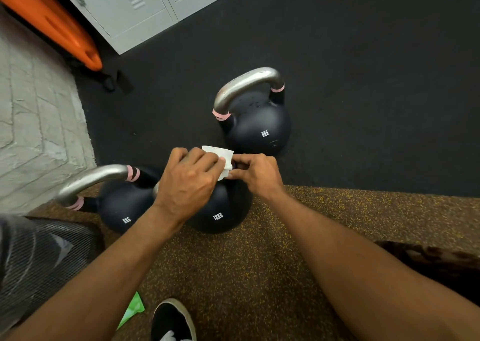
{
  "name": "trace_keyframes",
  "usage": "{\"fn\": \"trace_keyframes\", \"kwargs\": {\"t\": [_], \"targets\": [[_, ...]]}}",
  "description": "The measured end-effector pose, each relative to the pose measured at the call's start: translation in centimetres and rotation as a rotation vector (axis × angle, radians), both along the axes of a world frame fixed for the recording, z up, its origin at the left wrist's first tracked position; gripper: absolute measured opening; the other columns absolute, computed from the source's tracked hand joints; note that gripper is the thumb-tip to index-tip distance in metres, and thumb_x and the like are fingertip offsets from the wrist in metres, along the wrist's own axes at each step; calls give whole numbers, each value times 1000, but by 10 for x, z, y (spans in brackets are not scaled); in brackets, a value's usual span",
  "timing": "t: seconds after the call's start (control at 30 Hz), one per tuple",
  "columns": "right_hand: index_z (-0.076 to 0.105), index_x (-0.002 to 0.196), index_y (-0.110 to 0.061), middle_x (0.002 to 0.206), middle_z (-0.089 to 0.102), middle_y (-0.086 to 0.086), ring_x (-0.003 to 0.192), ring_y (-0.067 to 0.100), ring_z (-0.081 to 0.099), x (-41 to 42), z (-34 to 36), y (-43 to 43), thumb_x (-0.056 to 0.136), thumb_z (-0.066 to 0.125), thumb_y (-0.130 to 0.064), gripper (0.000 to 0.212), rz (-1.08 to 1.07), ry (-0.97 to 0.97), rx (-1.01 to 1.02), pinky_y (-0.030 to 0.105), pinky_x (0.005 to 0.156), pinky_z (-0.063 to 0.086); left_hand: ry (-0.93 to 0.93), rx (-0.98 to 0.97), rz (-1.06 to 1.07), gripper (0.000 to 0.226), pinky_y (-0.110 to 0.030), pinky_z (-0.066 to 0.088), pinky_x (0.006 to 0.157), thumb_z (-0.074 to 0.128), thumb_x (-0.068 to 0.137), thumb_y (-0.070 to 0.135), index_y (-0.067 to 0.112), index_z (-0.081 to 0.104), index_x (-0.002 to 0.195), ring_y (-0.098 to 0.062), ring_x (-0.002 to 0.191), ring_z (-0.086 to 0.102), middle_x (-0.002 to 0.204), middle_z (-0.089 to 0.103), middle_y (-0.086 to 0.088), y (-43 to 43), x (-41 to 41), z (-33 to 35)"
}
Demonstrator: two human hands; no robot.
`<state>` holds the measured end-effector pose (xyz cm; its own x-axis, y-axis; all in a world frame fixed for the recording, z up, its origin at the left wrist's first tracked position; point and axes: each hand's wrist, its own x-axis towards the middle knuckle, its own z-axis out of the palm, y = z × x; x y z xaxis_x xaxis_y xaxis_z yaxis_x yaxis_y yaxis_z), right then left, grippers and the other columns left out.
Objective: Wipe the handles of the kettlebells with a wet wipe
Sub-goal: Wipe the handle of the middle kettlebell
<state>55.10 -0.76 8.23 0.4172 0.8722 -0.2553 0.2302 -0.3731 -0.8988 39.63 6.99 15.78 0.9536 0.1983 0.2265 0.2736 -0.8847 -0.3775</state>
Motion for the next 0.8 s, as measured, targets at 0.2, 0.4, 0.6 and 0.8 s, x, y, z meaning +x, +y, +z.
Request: {"fn": "trace_keyframes", "kwargs": {"t": [0.2, 0.4, 0.6, 0.8], "targets": [[68, 122, -25, 111, 72, -4, 101, 7, 61, 0, 3, -1, 80, 79, -23, 44, -9, -11, -3, 26, 90, 49, 97, -61, 67, 14, -40, 34, 71, 59, 94, 26, 19, 71, 93, -24, 82, 59, 86, 67, 2, 3, 16, 6], [73, 114, -27, 102, 75, -6, 99, 10, 64, -3, 7, 0, 74, 83, -29, 41, -10, -64, -34, 35, 89, 53, 301, -142, 311, 23, -37, 22, 68, 51, 95, 34, 25, 71, 92, -20, 84, 57, 90, 64, 3, 5, 59, 24], [73, 114, -26, 100, 75, -5, 95, 10, 65, -2, 8, -2, 77, 81, -27, 38, -19, -57, -10, 28, 83, 51, 270, -79, 217, 13, -37, 27, 64, 65, 87, 29, 22, 69, 77, -19, 69, 49, 73, 55, 3, -1, 43, 20], [72, 117, -24, 99, 74, -4, 93, 9, 65, -3, 9, -2, 81, 78, -26, 37, -1, -59, -1, 31, 83, 54, 161, 33, 30, 17, -40, 39, 67, 52, 89, 17, 13, 67, 84, -25, 75, 55, 78, 59, -4, -10, 20, 5]]}}
